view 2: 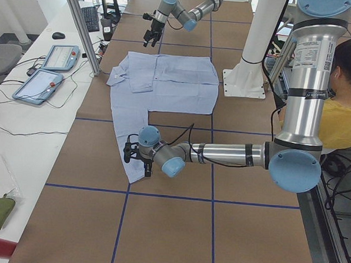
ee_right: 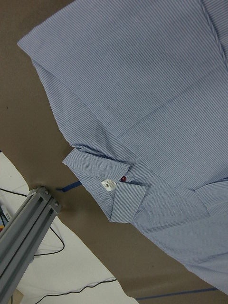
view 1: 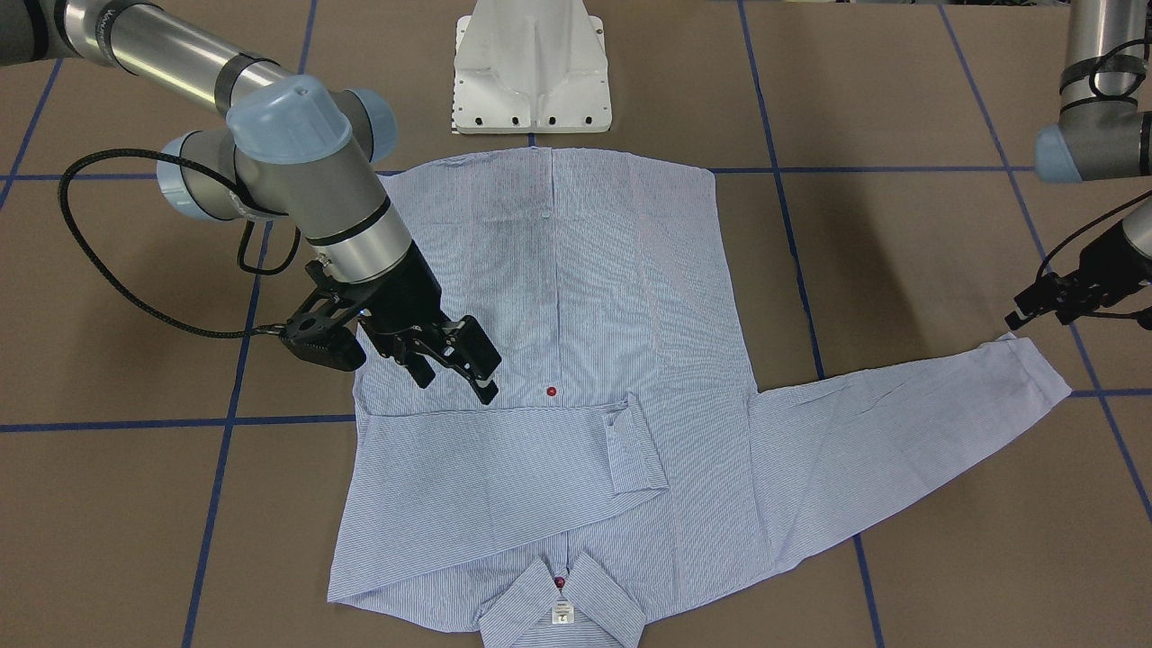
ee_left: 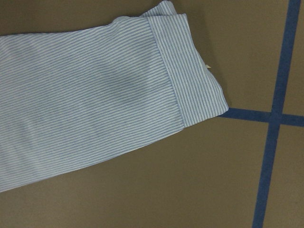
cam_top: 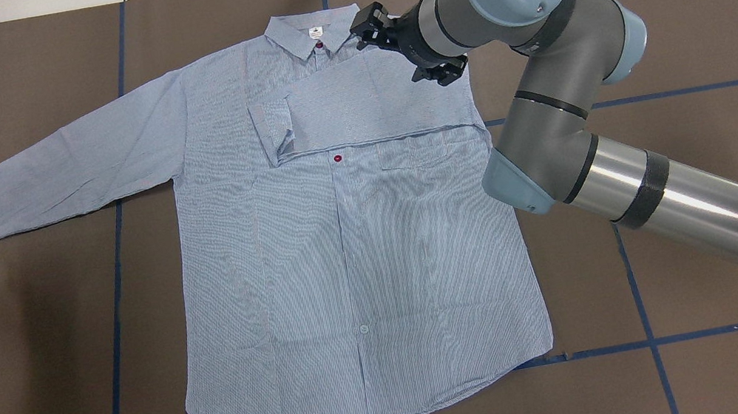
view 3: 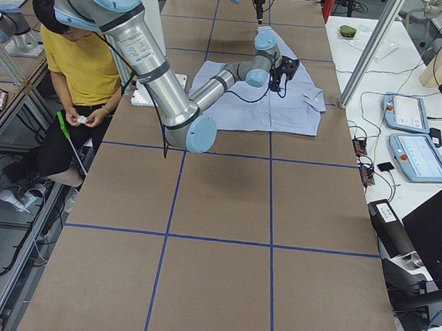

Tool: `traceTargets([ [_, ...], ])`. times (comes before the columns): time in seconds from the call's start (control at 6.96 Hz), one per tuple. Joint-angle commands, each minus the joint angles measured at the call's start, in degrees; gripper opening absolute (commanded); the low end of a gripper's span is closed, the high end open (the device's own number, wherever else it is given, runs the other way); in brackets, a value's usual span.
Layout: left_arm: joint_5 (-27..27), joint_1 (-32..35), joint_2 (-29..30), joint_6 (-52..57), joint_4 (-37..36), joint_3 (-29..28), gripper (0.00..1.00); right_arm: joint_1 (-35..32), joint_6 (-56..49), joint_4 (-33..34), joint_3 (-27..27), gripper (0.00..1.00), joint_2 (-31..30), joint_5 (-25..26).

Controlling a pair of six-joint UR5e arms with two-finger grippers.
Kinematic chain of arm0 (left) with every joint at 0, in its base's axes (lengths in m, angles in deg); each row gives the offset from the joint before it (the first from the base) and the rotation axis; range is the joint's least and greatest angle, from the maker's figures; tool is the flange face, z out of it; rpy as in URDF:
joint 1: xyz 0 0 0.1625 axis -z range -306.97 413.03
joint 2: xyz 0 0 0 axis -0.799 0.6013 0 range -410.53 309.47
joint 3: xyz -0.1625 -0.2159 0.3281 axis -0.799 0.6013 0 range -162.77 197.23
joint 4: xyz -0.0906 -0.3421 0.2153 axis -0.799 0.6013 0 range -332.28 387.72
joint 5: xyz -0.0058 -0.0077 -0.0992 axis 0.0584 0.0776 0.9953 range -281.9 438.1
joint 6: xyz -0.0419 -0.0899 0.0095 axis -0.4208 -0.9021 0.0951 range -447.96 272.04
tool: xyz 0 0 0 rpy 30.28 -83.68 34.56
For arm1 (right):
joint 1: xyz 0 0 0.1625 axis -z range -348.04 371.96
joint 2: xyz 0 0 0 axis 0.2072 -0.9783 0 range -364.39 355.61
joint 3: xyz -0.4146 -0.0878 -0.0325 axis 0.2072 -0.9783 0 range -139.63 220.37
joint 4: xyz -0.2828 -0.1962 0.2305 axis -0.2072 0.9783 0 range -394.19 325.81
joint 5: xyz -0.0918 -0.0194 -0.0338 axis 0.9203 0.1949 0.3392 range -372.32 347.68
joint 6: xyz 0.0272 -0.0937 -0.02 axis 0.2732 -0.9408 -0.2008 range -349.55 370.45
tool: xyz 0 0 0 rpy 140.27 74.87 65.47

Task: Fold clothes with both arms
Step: 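Lower the left gripper to the other sleeve cuff and grasp it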

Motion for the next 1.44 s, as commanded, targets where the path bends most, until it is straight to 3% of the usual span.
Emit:
traceTargets([
  [0.0,-0.39,-0.04,0.12,-1.52,0.42,-0.65,0.93,0.09,-0.01,0.06,0.0,1.0,-0.01,0.17],
  [0.72,-0.48,-0.92,2.15,-2.14,2.18,-4.34,0.89,0.36,-0.1,-0.03,-0.44,1.0,-0.09,0.44],
  [1.29,-0.48,-1.8,2.23,-2.23,3.32,-6.35,0.79,0.62,-0.1,-0.03,-0.44,1.0,-0.09,0.44],
])
